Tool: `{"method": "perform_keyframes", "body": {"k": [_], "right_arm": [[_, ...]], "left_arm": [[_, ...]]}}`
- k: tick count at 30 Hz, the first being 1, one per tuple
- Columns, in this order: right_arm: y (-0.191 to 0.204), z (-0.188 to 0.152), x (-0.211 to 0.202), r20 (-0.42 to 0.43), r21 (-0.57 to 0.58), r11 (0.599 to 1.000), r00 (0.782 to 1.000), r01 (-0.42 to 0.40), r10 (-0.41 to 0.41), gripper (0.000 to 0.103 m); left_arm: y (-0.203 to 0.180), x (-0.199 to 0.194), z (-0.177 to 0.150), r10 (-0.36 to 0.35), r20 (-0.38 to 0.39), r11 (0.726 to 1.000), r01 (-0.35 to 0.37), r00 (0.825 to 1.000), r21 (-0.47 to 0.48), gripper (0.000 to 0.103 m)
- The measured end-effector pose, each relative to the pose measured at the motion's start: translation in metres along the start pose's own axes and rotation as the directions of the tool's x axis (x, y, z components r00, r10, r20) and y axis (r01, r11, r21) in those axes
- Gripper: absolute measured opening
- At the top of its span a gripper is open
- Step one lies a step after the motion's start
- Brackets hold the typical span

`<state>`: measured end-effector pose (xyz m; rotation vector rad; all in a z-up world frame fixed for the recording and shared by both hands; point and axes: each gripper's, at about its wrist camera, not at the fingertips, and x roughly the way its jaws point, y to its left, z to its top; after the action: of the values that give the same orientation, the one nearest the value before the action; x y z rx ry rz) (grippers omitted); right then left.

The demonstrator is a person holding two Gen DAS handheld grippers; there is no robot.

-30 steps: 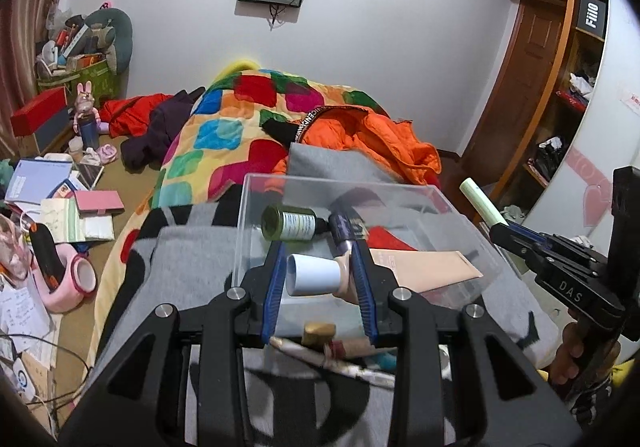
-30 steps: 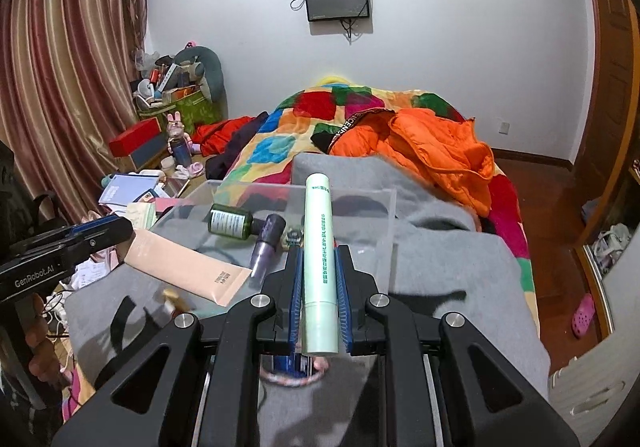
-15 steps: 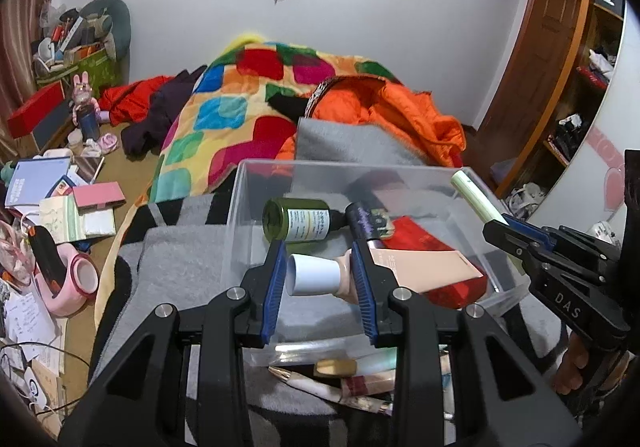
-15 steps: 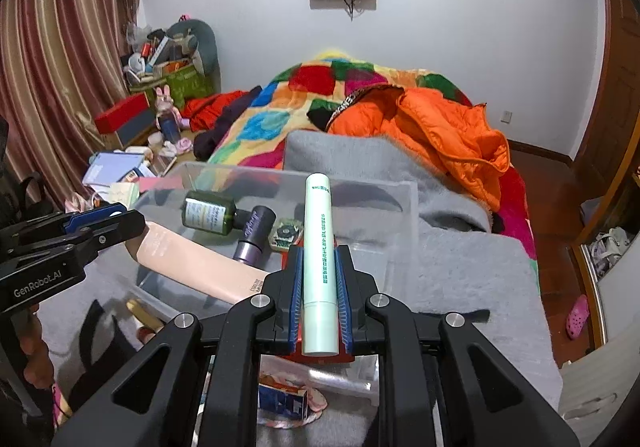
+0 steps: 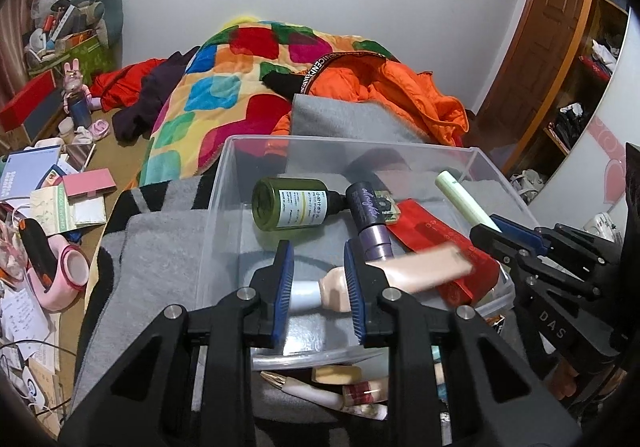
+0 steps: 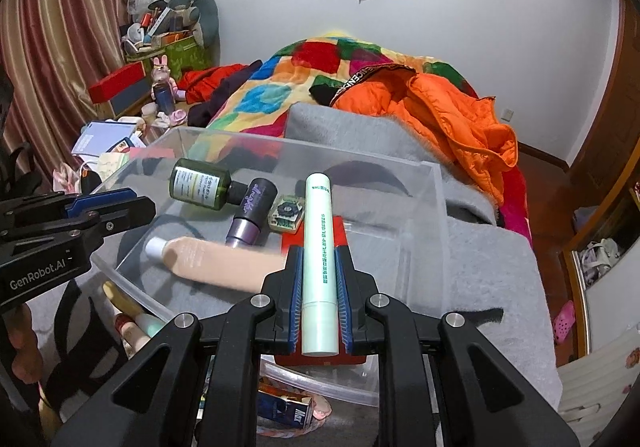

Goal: Organize objects
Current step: 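Drop beige tube into clear box with left tool while right tool drops white tube, then grasp the white pen with left tool while right tool reaches for the tape roll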

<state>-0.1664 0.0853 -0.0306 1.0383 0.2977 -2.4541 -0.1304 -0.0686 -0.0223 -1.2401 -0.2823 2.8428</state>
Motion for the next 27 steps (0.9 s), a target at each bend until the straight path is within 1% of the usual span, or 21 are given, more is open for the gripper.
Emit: {"method": "perform_keyframes", "body": {"k": [6,9,11,15,18,22,23,25,27], "right_arm": [[-0.001,0.0,-0.001,0.001,0.006,1.0,1.0,-0.003,0.003,0.015],[-0.002,-0.002,-0.006,0.007,0.016,1.0,1.0,-0.012,0.012,0.023],[-0.003,-0.003,-0.012,0.02,0.025,1.0,1.0,-0.018,0.017,0.03],[-0.006,-0.005,-0.028,0.045,0.035,0.999,0.998,-0.037,0.035,0.034],[-0.007,-0.007,-0.042,0.07,0.039,0.998,0.996,-0.056,0.054,0.04],[-0.005,-0.017,-0.062,0.099,0.037,0.997,0.993,-0.074,0.07,0.049],[-0.004,-0.019,-0.065,0.101,0.037,0.996,0.992,-0.078,0.074,0.052],[-0.002,-0.028,-0.071,0.099,0.04,0.995,0.991,-0.089,0.085,0.054],[-0.001,-0.035,-0.074,0.088,0.041,0.994,0.991,-0.1,0.096,0.054]], "left_arm": [[-0.002,-0.004,-0.002,-0.006,0.002,1.0,0.006,1.0,0.01,0.025],[-0.003,-0.007,-0.004,-0.012,0.0,1.0,0.012,1.0,0.015,0.026],[-0.003,-0.011,-0.006,-0.013,0.001,1.0,0.013,1.0,0.015,0.028],[-0.001,-0.022,-0.007,-0.008,0.023,1.0,0.007,1.0,0.006,0.042],[0.002,-0.035,-0.009,-0.005,0.05,1.0,0.005,0.999,-0.001,0.052],[0.004,-0.048,-0.014,0.004,0.067,1.0,-0.004,0.998,-0.002,0.065],[0.004,-0.05,-0.017,0.008,0.067,1.0,-0.008,0.998,0.001,0.066],[0.004,-0.053,-0.022,0.014,0.062,1.0,-0.015,0.998,0.002,0.07],[0.004,-0.054,-0.029,0.017,0.051,1.0,-0.017,0.999,0.003,0.073]]}}
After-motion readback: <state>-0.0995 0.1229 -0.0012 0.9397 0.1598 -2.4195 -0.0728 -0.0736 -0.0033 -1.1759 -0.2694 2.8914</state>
